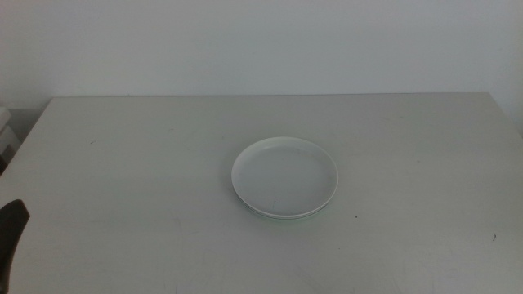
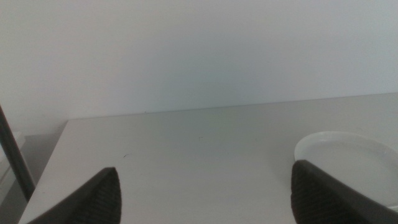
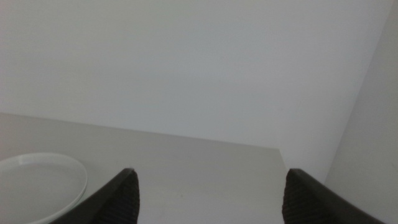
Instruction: Stack the three bowls on top of each other.
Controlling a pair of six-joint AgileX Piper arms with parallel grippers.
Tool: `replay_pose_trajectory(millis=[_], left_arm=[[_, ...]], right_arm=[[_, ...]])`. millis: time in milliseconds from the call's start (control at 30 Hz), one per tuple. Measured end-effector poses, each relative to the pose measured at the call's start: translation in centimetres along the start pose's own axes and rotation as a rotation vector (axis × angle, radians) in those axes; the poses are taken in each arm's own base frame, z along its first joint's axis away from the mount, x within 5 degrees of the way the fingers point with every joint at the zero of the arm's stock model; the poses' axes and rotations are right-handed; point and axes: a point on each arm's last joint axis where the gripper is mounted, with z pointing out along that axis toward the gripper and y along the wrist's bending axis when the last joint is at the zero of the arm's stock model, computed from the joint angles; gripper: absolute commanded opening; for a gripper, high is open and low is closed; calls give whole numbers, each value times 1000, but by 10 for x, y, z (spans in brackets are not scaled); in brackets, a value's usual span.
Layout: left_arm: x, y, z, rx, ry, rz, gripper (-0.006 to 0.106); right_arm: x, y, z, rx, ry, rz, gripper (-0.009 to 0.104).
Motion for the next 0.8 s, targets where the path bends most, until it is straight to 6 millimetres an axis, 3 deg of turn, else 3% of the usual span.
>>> replay_pose_trajectory(millis=[167, 467, 600, 800], left_arm=[[18, 1, -2, -9, -13, -1, 105], [102, 5, 4, -21, 107, 8, 105], [108, 5, 4, -23, 129, 22, 105], [108, 6, 5, -27, 121, 25, 105]], right_arm=[[21, 2, 16, 4, -49, 0, 59], [109, 10, 35, -10, 112, 0, 59], [129, 12, 35, -13, 138, 0, 59], [131, 12, 35, -15, 145, 7, 59]])
